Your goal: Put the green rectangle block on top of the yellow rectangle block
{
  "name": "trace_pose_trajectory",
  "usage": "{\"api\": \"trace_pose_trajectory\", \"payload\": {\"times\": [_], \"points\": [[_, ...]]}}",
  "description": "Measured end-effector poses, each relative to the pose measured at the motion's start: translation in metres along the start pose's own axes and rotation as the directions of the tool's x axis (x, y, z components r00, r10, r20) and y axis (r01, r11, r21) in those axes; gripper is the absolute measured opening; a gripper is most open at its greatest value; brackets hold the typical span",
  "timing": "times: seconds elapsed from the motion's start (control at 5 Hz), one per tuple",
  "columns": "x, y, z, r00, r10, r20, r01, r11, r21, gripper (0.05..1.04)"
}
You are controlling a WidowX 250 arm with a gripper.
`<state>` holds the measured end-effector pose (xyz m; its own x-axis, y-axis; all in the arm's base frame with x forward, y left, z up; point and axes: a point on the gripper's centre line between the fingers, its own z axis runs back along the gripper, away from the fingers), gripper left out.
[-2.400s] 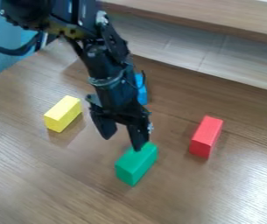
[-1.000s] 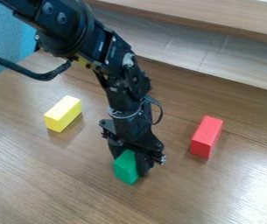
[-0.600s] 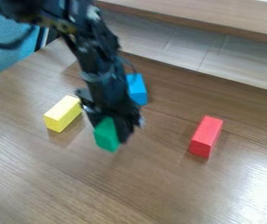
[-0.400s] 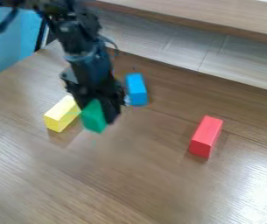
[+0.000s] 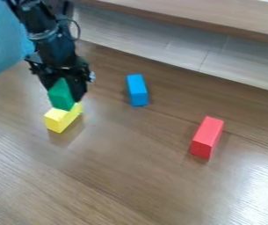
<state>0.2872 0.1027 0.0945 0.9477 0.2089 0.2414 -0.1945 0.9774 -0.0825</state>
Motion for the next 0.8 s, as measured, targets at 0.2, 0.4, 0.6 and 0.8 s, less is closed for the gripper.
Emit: {"api": "trace_pose_trajectory", "payload": {"times": [0.2,0.4,0.6,0.8], "points": [[-0.002,0.02,-0.003,1.0,0.027,-0.016,-0.027,0.999,0.017,0.596],[-0.006,0.026,-0.008,0.999,0.034,-0.037,-0.033,0.999,0.022,0.596],[-0.006,0.027,-0.011,0.999,0.035,-0.041,-0.034,0.999,0.026,0.596],[-0.007,0.028,-0.017,0.998,0.039,-0.051,-0.037,0.999,0.03,0.596]]}}
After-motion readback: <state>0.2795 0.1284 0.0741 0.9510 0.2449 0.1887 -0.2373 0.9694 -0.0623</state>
